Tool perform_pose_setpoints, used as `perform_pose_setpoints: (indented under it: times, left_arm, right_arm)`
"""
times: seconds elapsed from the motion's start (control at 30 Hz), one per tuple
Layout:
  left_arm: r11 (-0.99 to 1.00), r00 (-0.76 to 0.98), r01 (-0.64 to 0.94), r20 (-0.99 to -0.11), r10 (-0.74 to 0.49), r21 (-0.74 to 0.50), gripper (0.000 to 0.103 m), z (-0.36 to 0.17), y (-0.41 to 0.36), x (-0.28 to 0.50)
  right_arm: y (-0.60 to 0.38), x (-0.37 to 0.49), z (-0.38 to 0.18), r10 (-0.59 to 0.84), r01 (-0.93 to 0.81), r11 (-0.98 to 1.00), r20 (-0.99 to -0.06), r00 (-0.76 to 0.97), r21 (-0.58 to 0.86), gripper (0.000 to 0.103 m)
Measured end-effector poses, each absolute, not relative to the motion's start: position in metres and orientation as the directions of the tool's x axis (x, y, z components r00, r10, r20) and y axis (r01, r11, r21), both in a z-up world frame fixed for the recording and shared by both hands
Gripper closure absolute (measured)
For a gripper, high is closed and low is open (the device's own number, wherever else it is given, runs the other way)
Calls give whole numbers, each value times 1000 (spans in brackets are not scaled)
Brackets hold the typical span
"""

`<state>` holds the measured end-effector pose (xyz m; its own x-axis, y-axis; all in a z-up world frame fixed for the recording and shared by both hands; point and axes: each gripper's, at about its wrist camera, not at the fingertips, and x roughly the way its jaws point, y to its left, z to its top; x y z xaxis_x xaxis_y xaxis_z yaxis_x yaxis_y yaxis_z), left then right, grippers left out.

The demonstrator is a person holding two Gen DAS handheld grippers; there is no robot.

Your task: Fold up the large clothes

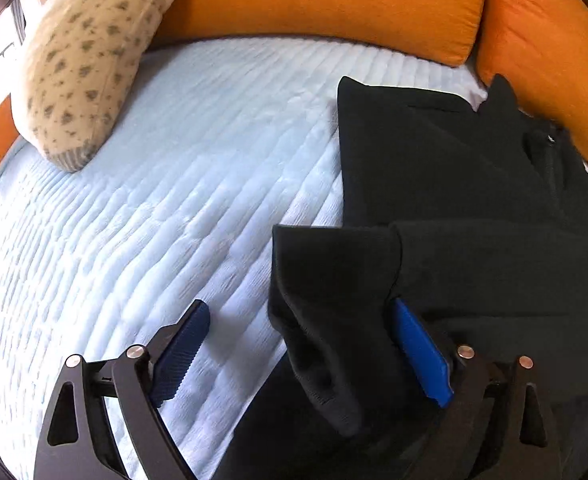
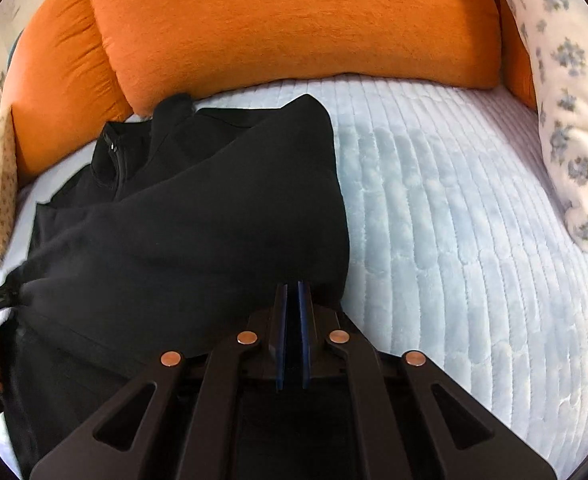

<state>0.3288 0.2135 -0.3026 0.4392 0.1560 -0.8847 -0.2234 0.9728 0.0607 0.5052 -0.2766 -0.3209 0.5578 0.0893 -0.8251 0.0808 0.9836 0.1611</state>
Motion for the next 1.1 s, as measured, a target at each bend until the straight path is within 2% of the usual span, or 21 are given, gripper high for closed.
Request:
perform_pose_setpoints:
  times: [0.07, 0.17, 0.27, 0.3, 0.37, 0.43, 0.5, 0.57, 0.6, 0.67, 0.77, 0.9, 0.97, 1.0, 1.03, 1.07, 1.1]
  left_arm:
    - [969, 449, -236, -875, 179, 77, 10, -298, 210, 321]
    - [964, 467, -263, -870, 156, 31, 10, -288, 212, 309]
    - [960, 541, -278, -824, 171, 17, 10, -250, 209, 286]
    - [951, 571, -307, -793, 212, 34, 10, -236, 210, 279]
    - [945, 632, -327, -747, 208, -14, 10, -212, 210, 269]
    - [958, 624, -286, -756, 199, 16, 10, -210, 198, 277]
    - [969, 585, -225, -782, 216, 100, 10, -227, 178, 295]
    - [967, 529, -212, -815, 236, 143, 10, -251, 171, 306]
    - [968, 486, -218, -846, 220, 126, 9, -267, 175, 310]
    - [974, 399, -220, -905, 146, 59, 5, -297, 186, 318]
    - [972, 447, -207, -873, 192, 108, 2, -293, 178, 314]
    - [985, 528, -145, -835, 154, 90, 3, -260, 177, 285]
    - [989, 573, -117, -808, 138, 86, 3, -234, 184, 259]
    - [990, 594, -99, -792, 139, 100, 3, -219, 191, 238]
    - [990, 605, -82, -784, 141, 116, 3, -207, 197, 220]
    - [989, 606, -67, -782, 146, 133, 3, -198, 206, 204]
    - [987, 597, -58, -787, 155, 150, 3, -188, 219, 182]
  right_arm:
    - [-267, 505, -325, 45, 66, 993, -826, 562, 99, 97]
    - [-257, 505, -326, -12, 62, 998, -824, 566, 29, 97]
    - [-252, 503, -315, -19, 50, 999, -820, 572, 11, 94]
    - [-252, 498, -304, -10, 47, 999, -796, 606, 23, 94]
    - [-253, 488, -286, -1, 51, 998, -747, 665, 44, 94]
    - [-253, 483, -277, 55, 45, 992, -732, 679, 116, 94]
    - [-251, 484, -288, 125, 37, 981, -769, 627, 190, 94]
    - [-246, 486, -306, 93, 54, 987, -812, 576, 151, 94]
    - [-247, 487, -324, 111, 63, 984, -843, 526, 169, 96]
    - [-248, 480, -336, 117, 64, 981, -820, 560, 183, 96]
    - [-236, 481, -333, 52, 61, 993, -829, 556, 103, 96]
    - [-221, 480, -328, -15, -13, 1000, -831, 556, -27, 96]
    - [-222, 474, -317, 9, -44, 999, -851, 526, -16, 94]
    - [-229, 467, -309, 34, -45, 999, -845, 534, 11, 86]
    - [-237, 453, -294, 46, -42, 999, -830, 555, 28, 63]
    - [-242, 439, -283, 39, -41, 999, -819, 572, 19, 47]
    - [-249, 416, -265, 28, -44, 999, -802, 597, 2, 20]
